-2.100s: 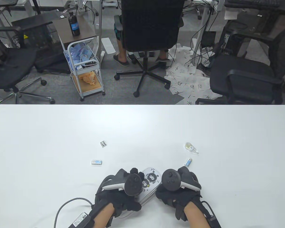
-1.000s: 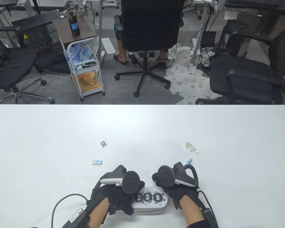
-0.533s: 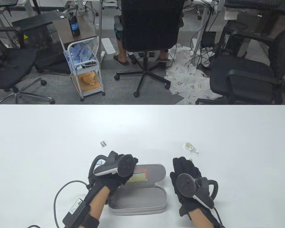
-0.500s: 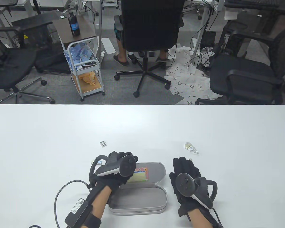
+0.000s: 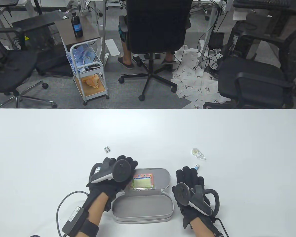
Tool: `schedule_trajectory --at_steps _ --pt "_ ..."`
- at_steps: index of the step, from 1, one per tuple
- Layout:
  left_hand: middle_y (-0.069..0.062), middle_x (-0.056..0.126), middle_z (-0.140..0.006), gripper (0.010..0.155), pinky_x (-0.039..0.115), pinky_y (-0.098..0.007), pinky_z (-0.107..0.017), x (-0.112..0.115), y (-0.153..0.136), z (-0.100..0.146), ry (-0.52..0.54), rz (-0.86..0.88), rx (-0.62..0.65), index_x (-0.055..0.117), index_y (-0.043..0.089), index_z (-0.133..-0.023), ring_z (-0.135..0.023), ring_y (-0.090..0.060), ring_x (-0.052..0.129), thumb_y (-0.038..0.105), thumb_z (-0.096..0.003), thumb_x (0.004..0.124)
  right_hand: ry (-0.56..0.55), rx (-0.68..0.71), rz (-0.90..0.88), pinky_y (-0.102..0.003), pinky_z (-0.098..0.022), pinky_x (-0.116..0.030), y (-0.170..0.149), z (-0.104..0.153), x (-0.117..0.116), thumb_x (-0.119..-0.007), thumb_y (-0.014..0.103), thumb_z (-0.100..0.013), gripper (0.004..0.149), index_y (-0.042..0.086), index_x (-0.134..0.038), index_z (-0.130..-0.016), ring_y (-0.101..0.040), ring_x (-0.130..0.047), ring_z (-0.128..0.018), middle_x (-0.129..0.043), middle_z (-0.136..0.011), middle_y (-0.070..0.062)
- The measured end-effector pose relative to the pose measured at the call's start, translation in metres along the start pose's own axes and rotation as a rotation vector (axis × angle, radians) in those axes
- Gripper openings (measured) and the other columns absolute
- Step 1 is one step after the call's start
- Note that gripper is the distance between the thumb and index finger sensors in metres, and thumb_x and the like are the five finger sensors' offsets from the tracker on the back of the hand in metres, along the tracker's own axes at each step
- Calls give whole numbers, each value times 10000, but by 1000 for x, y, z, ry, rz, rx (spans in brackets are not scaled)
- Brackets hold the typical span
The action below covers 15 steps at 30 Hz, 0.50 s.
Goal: Pack double-layer zippered pencil case
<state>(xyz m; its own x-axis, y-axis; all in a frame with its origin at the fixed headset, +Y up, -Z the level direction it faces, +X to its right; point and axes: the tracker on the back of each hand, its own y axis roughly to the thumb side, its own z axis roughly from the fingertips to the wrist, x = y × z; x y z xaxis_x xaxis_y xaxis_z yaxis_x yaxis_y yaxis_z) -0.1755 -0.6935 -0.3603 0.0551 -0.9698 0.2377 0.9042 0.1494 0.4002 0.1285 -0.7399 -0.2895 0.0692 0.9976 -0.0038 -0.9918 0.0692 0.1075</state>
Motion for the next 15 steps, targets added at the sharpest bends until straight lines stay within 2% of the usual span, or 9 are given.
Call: schedule_trajectory --at_steps 3,7,8,10,12,15 --pt "-127 473 -1222 604 369 -609 -770 9 -36 2 -51 -51 -137 480 208 -1173 -1107 -437 406 322 -623 702 -13 -17 -14 -563 -716 -364 -2 1 -1 -572 458 -538 666 167 -375 -1104 -397 -289 -1025 -304 -1174 -153" --pt "-107 413 -1231 641 361 -600 -776 45 -70 -6 -207 -112 -296 417 223 -1177 -1109 -427 368 331 -619 714 15 -19 -24 -566 -714 -364 -3 0 -3 -578 469 -537 677 165 -371 -1105 -399 -289 -1024 -303 -1173 -155" --pt "-107 420 -1228 642 376 -608 -772 50 -73 -7 -220 -116 -306 420 222 -1176 -1106 -433 383 333 -617 717 16 -19 -26 -566 -714 -363 -3 0 -2 -578 469 -537 678 162 -370 -1105 -401 -286 -1023 -303 -1173 -156" --pt "-103 430 -1228 652 479 -687 -743 61 -77 -10 -259 -110 -335 409 235 -1176 -1090 -488 466 344 -614 723 21 -18 -24 -569 -713 -361 -3 1 -2 -580 472 -537 681 160 -371 -1105 -403 -285 -1022 -302 -1173 -159" --pt "-114 417 -1224 654 554 -717 -717 64 -78 -12 -242 -99 -339 393 240 -1174 -1066 -521 537 346 -615 716 25 -16 -18 -571 -712 -362 -2 1 -2 -581 474 -537 684 159 -371 -1106 -402 -285 -1023 -304 -1174 -160" --pt "-107 592 -1168 574 600 -691 -711 61 -73 -15 -179 -183 -334 561 237 -1128 -1013 -472 679 314 -597 767 23 -31 -24 -573 -711 -361 -3 1 -2 -577 463 -540 670 159 -381 -1105 -404 -292 -1023 -314 -1174 -160"
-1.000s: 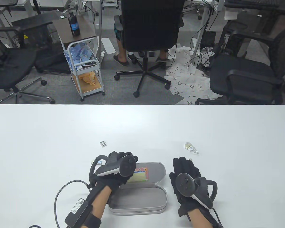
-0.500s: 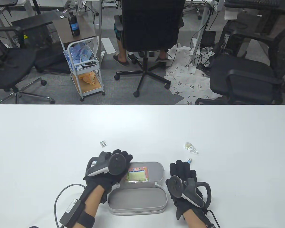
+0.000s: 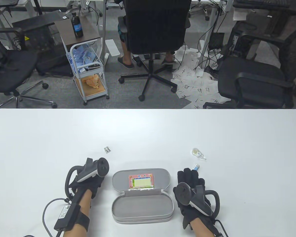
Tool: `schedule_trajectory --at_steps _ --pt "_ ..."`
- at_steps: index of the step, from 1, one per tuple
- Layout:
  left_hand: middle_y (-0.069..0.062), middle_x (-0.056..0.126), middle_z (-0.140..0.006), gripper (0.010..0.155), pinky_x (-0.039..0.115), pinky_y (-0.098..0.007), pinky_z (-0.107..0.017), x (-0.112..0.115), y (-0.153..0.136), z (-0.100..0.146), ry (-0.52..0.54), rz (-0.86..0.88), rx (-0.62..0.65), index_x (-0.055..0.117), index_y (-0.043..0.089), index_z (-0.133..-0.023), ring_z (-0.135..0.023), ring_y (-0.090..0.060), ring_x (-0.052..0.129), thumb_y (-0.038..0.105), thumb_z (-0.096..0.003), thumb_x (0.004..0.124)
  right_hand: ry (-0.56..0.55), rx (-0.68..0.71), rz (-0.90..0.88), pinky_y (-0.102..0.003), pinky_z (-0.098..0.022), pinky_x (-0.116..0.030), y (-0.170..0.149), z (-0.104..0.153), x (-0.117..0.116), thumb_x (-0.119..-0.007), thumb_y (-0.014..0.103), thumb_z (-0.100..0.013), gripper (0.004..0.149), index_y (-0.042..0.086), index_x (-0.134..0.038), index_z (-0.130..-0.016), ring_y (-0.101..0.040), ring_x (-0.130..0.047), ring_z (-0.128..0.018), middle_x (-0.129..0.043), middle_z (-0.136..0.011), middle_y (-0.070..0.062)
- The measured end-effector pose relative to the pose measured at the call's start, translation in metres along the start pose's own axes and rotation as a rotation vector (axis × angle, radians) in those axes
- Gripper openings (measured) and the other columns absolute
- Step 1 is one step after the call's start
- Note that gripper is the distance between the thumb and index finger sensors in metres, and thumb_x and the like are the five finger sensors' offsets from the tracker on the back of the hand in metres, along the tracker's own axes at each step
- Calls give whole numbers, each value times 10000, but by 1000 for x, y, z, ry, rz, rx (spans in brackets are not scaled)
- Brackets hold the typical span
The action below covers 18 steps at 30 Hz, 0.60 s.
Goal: Pack double-layer zippered pencil case
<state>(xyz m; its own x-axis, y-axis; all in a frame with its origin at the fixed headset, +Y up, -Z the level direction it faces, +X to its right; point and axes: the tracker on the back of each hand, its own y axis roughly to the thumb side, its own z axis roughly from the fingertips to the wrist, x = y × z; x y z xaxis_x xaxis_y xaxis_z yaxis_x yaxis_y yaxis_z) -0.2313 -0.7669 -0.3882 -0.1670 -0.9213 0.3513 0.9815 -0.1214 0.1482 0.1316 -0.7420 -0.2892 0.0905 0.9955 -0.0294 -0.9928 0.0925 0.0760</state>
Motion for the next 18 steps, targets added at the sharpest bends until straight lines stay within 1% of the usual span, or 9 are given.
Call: schedule_trajectory --at_steps 3,5,7,9,10,12,13,16,18 --pt "-121 748 -1016 536 665 -625 -707 2 13 -1 76 -198 28 605 215 -1080 -863 -396 816 283 -578 781 13 -12 -22 -575 -709 -358 -2 -1 -1 -577 466 -540 673 157 -382 -1105 -405 -289 -1023 -316 -1174 -162" --pt "-115 817 -943 538 744 -577 -679 1 19 1 96 -320 29 630 187 -1066 -787 -334 898 319 -565 776 9 -16 -27 -577 -708 -357 -2 -1 0 -578 467 -539 674 157 -383 -1105 -407 -288 -1022 -317 -1173 -162" --pt "-90 859 -921 519 771 -557 -667 -6 17 8 104 -276 64 676 206 -1051 -765 -305 931 335 -559 785 4 -17 -26 -577 -708 -359 -3 -1 1 -580 467 -539 675 155 -384 -1105 -407 -290 -1021 -319 -1172 -164" --pt "-120 843 -931 528 752 -577 -665 -18 17 24 169 -140 107 660 177 -1065 -770 -335 913 310 -569 783 10 -14 -28 -577 -708 -360 -2 -1 0 -584 471 -539 678 156 -384 -1106 -408 -291 -1021 -319 -1173 -166" --pt "-131 842 -927 532 753 -581 -657 -28 19 38 252 -119 142 658 165 -1067 -764 -340 912 304 -569 785 12 -11 -32 -578 -708 -359 -2 -2 0 -587 474 -539 682 156 -383 -1106 -408 -291 -1021 -318 -1173 -167" --pt "-122 856 -910 535 779 -561 -638 -40 30 68 389 -156 222 666 163 -1063 -735 -320 930 317 -566 788 10 -12 -37 -578 -707 -360 -2 -2 0 -590 476 -539 685 153 -385 -1106 -408 -290 -1021 -318 -1173 -168" --pt "-117 868 -896 535 795 -549 -623 -42 36 78 424 -170 260 673 163 -1059 -707 -315 940 325 -563 791 10 -12 -38 -579 -707 -360 -2 -2 1 -591 477 -540 687 151 -384 -1107 -410 -289 -1021 -318 -1173 -169" --pt "-109 876 -892 527 826 -509 -583 -41 74 112 442 -225 439 687 178 -1052 -638 -260 957 337 -563 799 13 -3 -46 -580 -707 -355 -2 -3 0 -588 472 -540 676 158 -391 -1106 -409 -286 -1021 -317 -1174 -166" --pt "-110 859 -912 524 814 -509 -593 -33 99 123 434 -289 505 679 188 -1056 -659 -265 942 334 -566 796 16 -1 -39 -581 -705 -346 -1 -3 0 -582 457 -543 663 161 -395 -1105 -409 -284 -1021 -318 -1174 -163"
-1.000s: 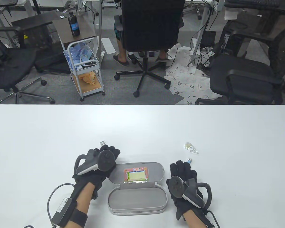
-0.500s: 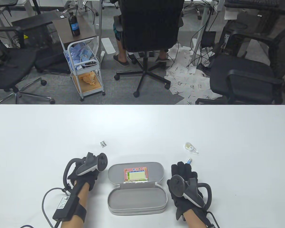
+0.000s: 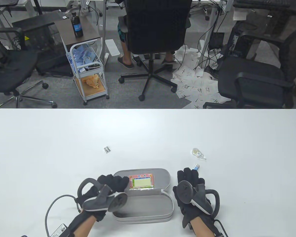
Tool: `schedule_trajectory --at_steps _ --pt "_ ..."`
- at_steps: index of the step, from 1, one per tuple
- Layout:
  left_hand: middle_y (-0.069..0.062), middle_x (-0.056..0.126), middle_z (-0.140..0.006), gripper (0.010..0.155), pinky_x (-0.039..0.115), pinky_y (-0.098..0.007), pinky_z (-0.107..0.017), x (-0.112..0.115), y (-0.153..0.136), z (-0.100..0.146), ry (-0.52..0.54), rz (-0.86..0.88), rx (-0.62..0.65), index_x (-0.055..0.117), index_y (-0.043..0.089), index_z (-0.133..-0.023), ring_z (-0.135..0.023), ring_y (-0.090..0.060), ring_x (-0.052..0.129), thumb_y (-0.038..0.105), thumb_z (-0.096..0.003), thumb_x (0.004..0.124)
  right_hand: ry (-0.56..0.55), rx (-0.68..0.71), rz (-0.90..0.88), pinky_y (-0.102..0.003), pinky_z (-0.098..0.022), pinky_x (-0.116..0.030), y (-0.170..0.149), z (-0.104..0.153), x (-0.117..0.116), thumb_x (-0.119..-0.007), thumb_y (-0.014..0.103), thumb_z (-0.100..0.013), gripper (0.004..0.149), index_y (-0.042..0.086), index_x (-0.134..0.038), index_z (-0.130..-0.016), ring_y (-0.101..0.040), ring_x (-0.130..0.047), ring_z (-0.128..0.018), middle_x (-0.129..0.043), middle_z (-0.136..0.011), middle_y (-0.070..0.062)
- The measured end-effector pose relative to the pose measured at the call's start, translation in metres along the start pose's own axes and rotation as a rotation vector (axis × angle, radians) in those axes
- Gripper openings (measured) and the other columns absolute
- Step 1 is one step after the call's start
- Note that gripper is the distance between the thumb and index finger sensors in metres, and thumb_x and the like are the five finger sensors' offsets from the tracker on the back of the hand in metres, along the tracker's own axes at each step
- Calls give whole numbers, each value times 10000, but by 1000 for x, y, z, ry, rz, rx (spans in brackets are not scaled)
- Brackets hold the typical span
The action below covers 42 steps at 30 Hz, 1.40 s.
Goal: Pack double-layer zippered pencil case
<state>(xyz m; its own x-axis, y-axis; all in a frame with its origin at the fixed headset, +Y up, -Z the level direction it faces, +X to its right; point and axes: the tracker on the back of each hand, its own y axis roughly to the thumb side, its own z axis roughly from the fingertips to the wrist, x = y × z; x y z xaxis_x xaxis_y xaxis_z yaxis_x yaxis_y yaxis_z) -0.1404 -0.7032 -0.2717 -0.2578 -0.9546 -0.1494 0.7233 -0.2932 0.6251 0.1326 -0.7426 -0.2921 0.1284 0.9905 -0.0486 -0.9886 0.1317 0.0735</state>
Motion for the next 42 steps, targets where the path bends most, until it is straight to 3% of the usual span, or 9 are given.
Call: schedule_trajectory --at_steps 4,9,11,16,18,23,28,32,42 --pt "-108 822 -948 522 783 -520 -620 8 42 -5 -52 -64 104 660 213 -1063 -700 -281 908 343 -572 780 -7 -16 26 -582 -703 -337 2 4 2 -584 456 -542 664 158 -395 -1104 -408 -281 -1020 -319 -1173 -164" --pt "-129 759 -1011 586 724 -572 -672 16 46 -5 -135 13 103 604 211 -1108 -796 -337 852 375 -573 778 -13 -2 23 -580 -703 -328 4 4 2 -589 464 -541 668 156 -401 -1103 -406 -266 -1018 -325 -1175 -155" --pt "-123 729 -1051 654 723 -580 -680 8 30 -5 -85 111 80 579 211 -1127 -831 -339 843 456 -557 785 -8 8 32 -580 -702 -326 5 4 2 -595 476 -539 675 156 -404 -1103 -405 -266 -1018 -329 -1175 -153" --pt "-143 621 -1155 632 647 -639 -717 -9 -47 -26 67 258 -157 558 201 -1146 -983 -423 728 395 -581 765 -41 24 -16 -571 -703 -343 9 6 4 -612 471 -538 668 155 -428 -1097 -399 -290 -1019 -355 -1171 -150" --pt "-142 525 -1197 666 547 -654 -751 1 -84 -47 -2 260 -297 490 195 -1167 -1066 -442 596 377 -586 761 -48 31 -8 -569 -704 -341 10 7 4 -612 471 -537 669 155 -426 -1097 -399 -289 -1018 -353 -1171 -149" --pt "-135 361 -1220 718 377 -579 -774 65 -159 -86 -237 394 -621 345 194 -1174 -1104 -421 376 332 -594 746 -51 42 -2 -566 -704 -341 9 6 4 -613 477 -536 673 160 -420 -1097 -396 -287 -1019 -349 -1172 -146" --pt "-143 302 -1224 708 333 -561 -781 110 -177 -102 -412 496 -682 269 182 -1174 -1106 -419 320 352 -607 657 -64 31 -28 -560 -705 -339 4 6 5 -617 474 -534 668 164 -428 -1094 -389 -291 -1019 -356 -1170 -141" --pt "-229 338 -1213 738 381 -599 -769 127 -186 -106 -413 658 -749 257 101 -1175 -1080 -493 373 354 -609 656 -74 40 0 -555 -705 -346 3 4 2 -625 480 -531 667 168 -441 -1091 -384 -303 -1019 -370 -1169 -132" --pt "-250 451 -1184 580 555 -681 -730 124 -182 -117 -367 542 -734 534 105 -1094 -1038 -572 495 305 -593 746 -82 52 -12 -553 -706 -348 2 2 1 -630 478 -530 660 174 -453 -1088 -380 -305 -1020 -379 -1169 -127"
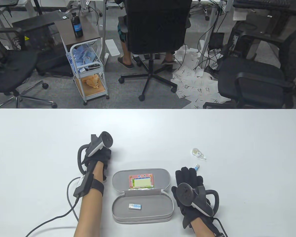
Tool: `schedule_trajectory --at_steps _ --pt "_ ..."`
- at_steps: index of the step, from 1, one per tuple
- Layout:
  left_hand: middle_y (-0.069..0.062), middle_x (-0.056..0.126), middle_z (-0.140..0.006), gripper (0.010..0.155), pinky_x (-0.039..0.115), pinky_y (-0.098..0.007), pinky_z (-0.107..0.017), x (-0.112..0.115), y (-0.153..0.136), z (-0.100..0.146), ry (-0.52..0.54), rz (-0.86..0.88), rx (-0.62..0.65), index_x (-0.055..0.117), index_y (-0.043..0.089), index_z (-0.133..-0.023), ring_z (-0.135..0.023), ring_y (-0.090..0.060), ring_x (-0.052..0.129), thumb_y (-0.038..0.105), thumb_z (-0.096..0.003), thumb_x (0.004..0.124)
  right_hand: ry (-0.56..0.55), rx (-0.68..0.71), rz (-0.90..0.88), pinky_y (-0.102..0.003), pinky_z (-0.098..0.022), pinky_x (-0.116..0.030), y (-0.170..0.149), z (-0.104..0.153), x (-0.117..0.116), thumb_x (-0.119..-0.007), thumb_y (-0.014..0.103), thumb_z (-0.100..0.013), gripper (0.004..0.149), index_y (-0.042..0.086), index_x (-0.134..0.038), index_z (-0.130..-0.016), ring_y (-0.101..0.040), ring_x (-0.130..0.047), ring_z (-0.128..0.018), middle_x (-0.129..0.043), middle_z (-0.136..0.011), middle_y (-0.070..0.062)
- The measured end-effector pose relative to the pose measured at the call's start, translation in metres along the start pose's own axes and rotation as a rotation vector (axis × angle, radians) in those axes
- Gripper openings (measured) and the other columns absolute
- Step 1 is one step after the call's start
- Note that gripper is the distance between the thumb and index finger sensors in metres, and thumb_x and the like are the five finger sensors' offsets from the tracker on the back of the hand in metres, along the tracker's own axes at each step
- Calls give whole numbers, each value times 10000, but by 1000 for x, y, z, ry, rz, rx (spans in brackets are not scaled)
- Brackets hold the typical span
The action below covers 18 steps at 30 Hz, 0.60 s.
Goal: Pack double-layer zippered pencil case
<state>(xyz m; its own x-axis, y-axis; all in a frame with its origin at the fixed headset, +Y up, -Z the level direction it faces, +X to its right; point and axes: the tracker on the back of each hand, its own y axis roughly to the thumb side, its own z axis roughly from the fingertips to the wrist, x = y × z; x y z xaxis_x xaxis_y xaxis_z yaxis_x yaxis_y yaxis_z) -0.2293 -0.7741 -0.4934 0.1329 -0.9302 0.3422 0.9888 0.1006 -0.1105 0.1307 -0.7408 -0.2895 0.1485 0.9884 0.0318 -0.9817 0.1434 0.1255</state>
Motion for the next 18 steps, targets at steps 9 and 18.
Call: schedule_trajectory --at_steps 9,18 --pt "-114 793 -1027 451 711 -614 -686 -10 -1 31 172 -51 92 732 224 -977 -916 -418 823 323 -547 827 2 6 -7 -555 -706 -348 0 -2 1 -629 478 -530 657 176 -457 -1088 -379 -305 -1021 -381 -1170 -125" --pt "-113 856 -866 453 813 -506 -562 -64 55 172 349 3 563 784 256 -991 -611 -267 926 340 -548 831 0 32 -17 -554 -708 -351 2 -3 2 -629 475 -531 656 179 -455 -1090 -377 -308 -1023 -382 -1171 -127"
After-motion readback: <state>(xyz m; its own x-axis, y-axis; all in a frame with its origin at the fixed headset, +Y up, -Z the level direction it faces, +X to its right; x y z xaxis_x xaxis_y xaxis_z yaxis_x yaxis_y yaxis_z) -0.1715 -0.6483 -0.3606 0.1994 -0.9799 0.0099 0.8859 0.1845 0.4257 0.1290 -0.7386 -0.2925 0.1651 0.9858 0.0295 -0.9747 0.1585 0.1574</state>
